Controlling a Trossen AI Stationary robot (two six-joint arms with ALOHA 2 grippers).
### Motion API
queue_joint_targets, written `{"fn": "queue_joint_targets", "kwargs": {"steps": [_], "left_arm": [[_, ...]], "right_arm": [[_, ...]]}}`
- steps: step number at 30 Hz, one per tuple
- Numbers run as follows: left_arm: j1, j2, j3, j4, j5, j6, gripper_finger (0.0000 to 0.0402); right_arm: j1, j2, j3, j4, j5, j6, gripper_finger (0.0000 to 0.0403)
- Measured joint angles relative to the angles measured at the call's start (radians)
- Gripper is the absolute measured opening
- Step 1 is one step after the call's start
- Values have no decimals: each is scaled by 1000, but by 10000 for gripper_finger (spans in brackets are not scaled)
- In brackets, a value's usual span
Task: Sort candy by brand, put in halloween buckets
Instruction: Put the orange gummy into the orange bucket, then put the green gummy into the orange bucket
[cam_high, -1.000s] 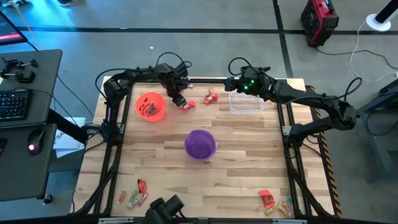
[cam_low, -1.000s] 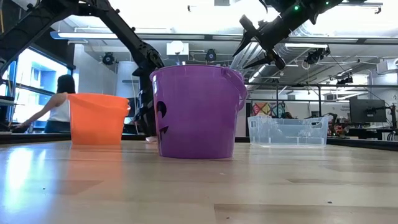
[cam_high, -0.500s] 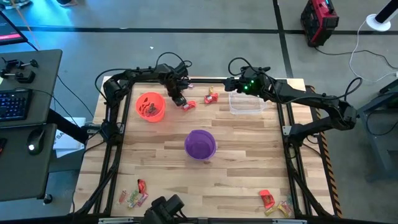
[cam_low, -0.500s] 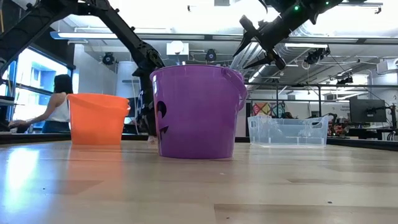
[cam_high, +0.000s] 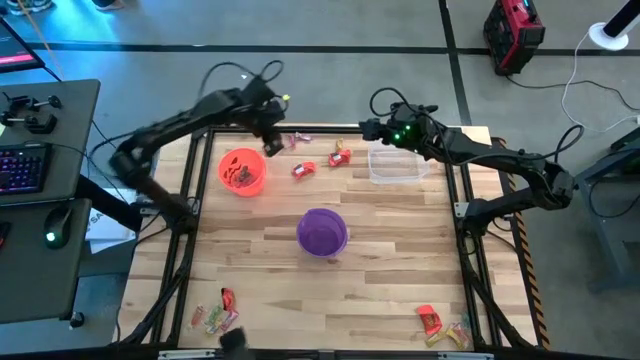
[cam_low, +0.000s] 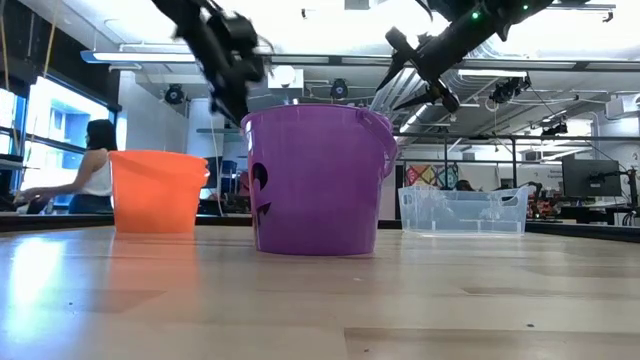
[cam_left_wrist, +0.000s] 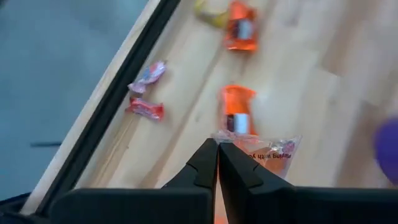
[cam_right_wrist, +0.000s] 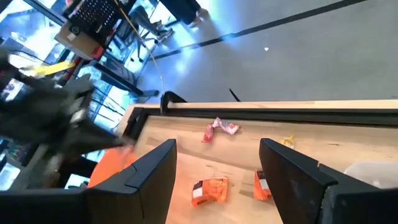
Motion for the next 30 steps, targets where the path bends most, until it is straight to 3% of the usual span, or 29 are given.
{"fn": "queue_joint_targets", "kwargs": {"steps": [5,12,17,25,28,30], "left_arm": [[-37,-260,-183,-22,-16,-62,0],[-69,-538,-411,-17,-188,-238,1],[-51,-585,-470,-81,-234,-324,34],[-59,-580,-485,-59,-229,-452,150],[-70,-588,-485,-21,-220,-461,183],[-82,-589,-474,-16,-144,-546,198]], "right_arm": [[-3,0,0,3,1,0,224],[-3,0,0,3,-3,38,224],[-3,0,0,2,-62,30,224],[-2,-71,0,-19,-289,-137,224],[-2,-132,0,-91,-294,-206,224],[-2,-172,0,-140,-288,-244,224]]}}
